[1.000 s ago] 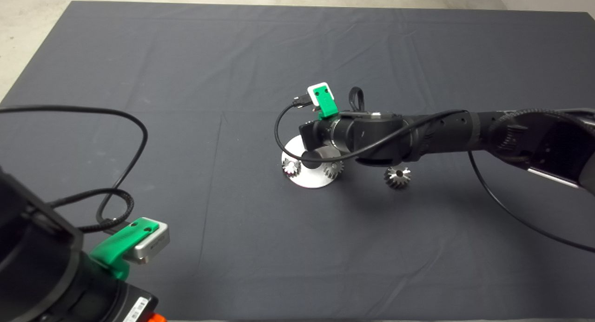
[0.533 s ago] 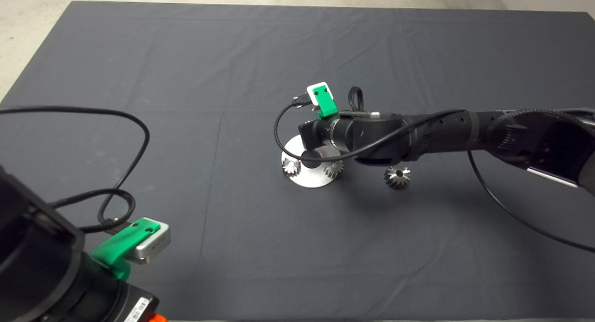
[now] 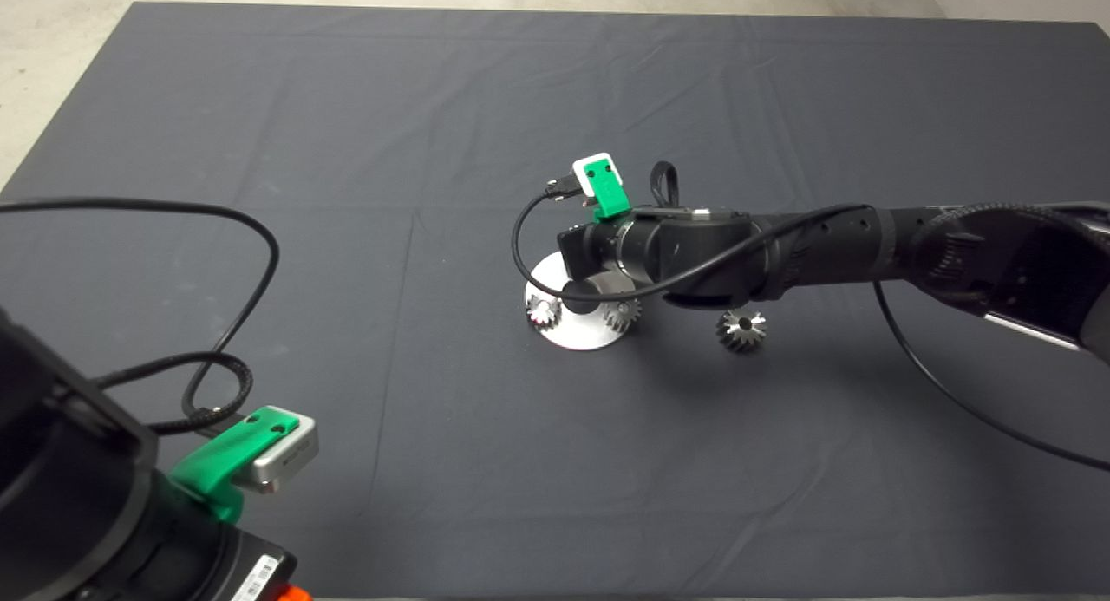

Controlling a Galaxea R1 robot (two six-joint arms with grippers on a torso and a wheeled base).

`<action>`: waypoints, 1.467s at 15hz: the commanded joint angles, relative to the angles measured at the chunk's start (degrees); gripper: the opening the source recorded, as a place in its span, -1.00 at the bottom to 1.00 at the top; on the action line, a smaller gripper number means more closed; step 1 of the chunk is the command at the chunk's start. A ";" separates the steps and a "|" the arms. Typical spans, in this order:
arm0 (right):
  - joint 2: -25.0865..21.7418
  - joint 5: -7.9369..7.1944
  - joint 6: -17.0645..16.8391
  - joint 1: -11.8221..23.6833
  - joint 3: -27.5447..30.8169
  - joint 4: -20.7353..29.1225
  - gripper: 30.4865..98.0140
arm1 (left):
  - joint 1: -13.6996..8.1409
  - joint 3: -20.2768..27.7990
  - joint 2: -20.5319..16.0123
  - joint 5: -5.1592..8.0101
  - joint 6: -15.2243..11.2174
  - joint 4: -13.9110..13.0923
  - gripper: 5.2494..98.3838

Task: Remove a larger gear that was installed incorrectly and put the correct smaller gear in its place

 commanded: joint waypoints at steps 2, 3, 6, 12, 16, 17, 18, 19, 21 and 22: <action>-0.23 -0.03 -0.10 1.13 0.30 -0.92 -0.52 | -0.12 0.95 0.08 0.66 -0.29 -0.28 0.98; -0.37 -0.03 -0.14 1.17 0.97 -0.92 -0.48 | 0.15 0.96 0.02 0.67 -0.29 -0.28 0.98; -1.84 -0.61 -0.26 1.92 7.49 -0.52 -0.33 | 0.32 0.84 0.08 1.46 -0.20 -0.28 0.98; -15.05 -1.75 0.53 24.77 19.60 22.35 -0.05 | 0.55 1.05 -0.74 2.60 -0.03 -0.28 0.98; -23.96 -12.71 0.53 25.30 31.18 38.75 0.08 | 0.85 1.05 -0.14 2.32 -0.43 -0.19 0.98; -24.65 -14.01 0.79 25.30 34.18 43.70 0.11 | 0.85 0.79 0.41 1.22 -1.92 -0.19 0.98; -26.00 -14.01 1.44 25.30 36.48 49.79 0.12 | 0.76 0.78 1.81 -0.40 -2.93 -0.10 0.98; -28.02 -13.96 4.51 25.54 40.53 55.27 0.14 | 0.85 1.01 4.11 -0.70 -3.15 0.07 0.98; -29.14 -14.01 13.00 26.36 45.71 58.34 0.27 | 0.85 1.05 6.94 -0.83 -3.96 -0.02 0.98; -28.89 -13.88 15.49 26.36 46.75 62.18 0.27 | 0.85 1.05 7.02 -1.31 -3.98 -0.02 0.98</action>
